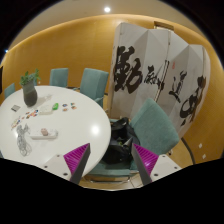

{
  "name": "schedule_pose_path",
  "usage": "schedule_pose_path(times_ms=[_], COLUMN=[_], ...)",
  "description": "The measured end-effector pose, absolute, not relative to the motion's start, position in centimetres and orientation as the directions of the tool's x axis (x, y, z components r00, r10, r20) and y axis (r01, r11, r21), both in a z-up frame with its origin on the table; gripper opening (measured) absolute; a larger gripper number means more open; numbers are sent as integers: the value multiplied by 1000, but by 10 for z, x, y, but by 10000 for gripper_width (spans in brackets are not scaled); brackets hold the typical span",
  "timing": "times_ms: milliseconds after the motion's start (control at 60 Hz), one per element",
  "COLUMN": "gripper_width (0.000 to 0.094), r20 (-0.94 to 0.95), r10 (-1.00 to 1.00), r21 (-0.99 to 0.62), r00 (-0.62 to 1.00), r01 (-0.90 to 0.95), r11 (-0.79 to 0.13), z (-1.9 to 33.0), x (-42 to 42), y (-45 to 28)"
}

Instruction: Unplug charger

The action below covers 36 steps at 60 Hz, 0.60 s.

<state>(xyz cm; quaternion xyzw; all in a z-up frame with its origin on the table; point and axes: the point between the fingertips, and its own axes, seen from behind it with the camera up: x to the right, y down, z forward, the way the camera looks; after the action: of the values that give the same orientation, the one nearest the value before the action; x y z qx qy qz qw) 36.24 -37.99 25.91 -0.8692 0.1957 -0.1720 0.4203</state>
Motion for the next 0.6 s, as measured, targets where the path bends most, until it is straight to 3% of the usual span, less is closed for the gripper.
schedule_pose_path(times_ms=[267, 600], gripper_width=[875, 873], r20=[130, 67], r10=[-485, -331], r21=[-785, -769], r00=[865, 941], r01=[-209, -162], r11=[-583, -619], z=[234, 125], x=[348, 184], y=[-382, -343])
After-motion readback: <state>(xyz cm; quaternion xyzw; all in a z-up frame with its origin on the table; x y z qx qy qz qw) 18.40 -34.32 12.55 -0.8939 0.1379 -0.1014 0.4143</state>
